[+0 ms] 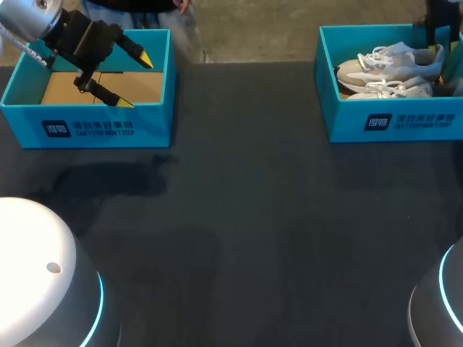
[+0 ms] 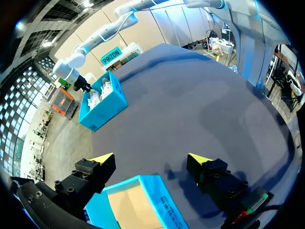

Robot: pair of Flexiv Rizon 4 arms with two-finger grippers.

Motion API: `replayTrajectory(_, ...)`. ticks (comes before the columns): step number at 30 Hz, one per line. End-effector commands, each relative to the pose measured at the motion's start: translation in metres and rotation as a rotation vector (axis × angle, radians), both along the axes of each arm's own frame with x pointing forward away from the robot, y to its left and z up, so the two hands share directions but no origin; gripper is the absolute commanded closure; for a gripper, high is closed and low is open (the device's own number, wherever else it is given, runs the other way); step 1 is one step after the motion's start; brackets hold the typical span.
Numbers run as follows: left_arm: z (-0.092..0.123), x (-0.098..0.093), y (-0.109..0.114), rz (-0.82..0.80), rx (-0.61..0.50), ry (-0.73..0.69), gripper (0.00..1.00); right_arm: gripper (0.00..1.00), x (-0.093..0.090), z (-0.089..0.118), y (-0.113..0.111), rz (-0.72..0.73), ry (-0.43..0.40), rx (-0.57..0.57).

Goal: Take the shoe out of the shoebox, open the shoe tongue, remove and reinsert the insole, then place the shoe into the shoebox

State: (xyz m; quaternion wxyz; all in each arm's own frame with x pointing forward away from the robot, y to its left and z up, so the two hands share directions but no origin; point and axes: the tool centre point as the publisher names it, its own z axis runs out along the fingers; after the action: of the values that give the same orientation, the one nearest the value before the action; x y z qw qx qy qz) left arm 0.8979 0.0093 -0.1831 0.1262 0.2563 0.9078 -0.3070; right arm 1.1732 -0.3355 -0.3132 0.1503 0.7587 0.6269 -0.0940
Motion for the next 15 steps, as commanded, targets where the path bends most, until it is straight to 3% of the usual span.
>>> replayTrajectory(1, 0.001, 0.000, 0.000, 0.000, 0.004, 0.001, 0.00, 0.59, -0.014, 0.016, 0.006, 0.023, -0.030, 0.006)
replayTrajectory(15, 0.001, 0.000, 0.000, 0.000, 0.004, 0.001, 0.00, 0.54, -0.040, 0.050, 0.037, 0.184, -0.073, 0.044)
